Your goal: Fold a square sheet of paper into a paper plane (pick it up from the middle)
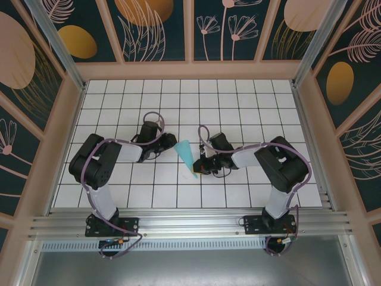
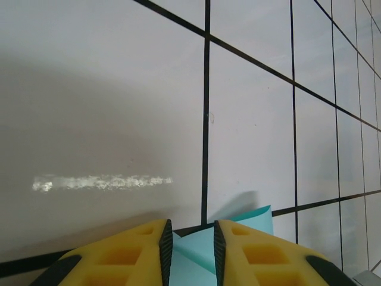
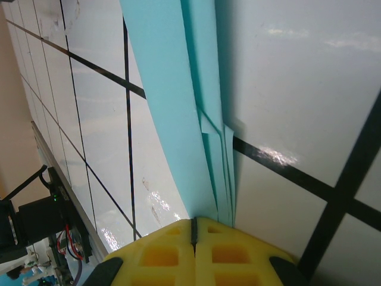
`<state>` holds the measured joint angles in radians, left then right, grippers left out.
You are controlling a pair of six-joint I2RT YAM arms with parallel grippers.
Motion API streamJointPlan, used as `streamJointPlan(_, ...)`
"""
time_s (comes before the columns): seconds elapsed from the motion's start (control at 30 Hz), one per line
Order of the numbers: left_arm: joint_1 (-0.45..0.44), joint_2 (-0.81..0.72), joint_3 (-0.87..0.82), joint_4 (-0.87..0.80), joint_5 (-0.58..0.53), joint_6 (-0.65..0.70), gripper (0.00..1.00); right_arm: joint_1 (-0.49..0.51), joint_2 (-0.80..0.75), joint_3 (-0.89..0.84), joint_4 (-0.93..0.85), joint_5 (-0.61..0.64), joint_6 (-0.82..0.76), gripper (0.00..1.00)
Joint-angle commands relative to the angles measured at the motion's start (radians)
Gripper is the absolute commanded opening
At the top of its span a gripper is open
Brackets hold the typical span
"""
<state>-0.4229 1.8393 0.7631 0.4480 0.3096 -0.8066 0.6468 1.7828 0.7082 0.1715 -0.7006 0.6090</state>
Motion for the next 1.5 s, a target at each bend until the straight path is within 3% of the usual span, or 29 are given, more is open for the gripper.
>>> streamJointPlan(0.0,0.015,-0.041,0.019,-0.085,-0.02,0.043,0.32,-0.001,0.061,-0.045,-0.199,0.111,-0.003,0.0)
streamJointPlan(0.33,0.008,-0.287,-0.049,-0.123,0.002,-0.068,0.37,0.0,0.009,-0.011,-0.19,0.131,0.024,0.0)
streamJointPlan(0.63,-0.097,-0.435,-0.134,-0.132,-0.127,-0.201,0.42,0.011,-0.05,-0.029,-0.117,0.12,0.065,0.0)
streamJointPlan(0.87,-0.146,-0.427,-0.125,-0.152,-0.166,-0.245,0.46,0.014,-0.099,-0.003,-0.138,0.119,0.055,0.0)
streamJointPlan(1.2,-0.181,-0.234,-0.046,-0.034,-0.026,-0.205,0.44,0.014,-0.2,-0.002,-0.156,0.117,0.081,0.0)
streamJointPlan(1.3,-0.18,-0.18,-0.019,-0.045,-0.011,-0.188,0.43,0.011,-0.205,0.012,-0.165,0.136,0.083,0.01)
streamJointPlan(1.47,-0.182,-0.118,-0.012,-0.043,-0.014,-0.164,0.44,0.015,-0.156,0.056,-0.111,0.063,0.105,0.03)
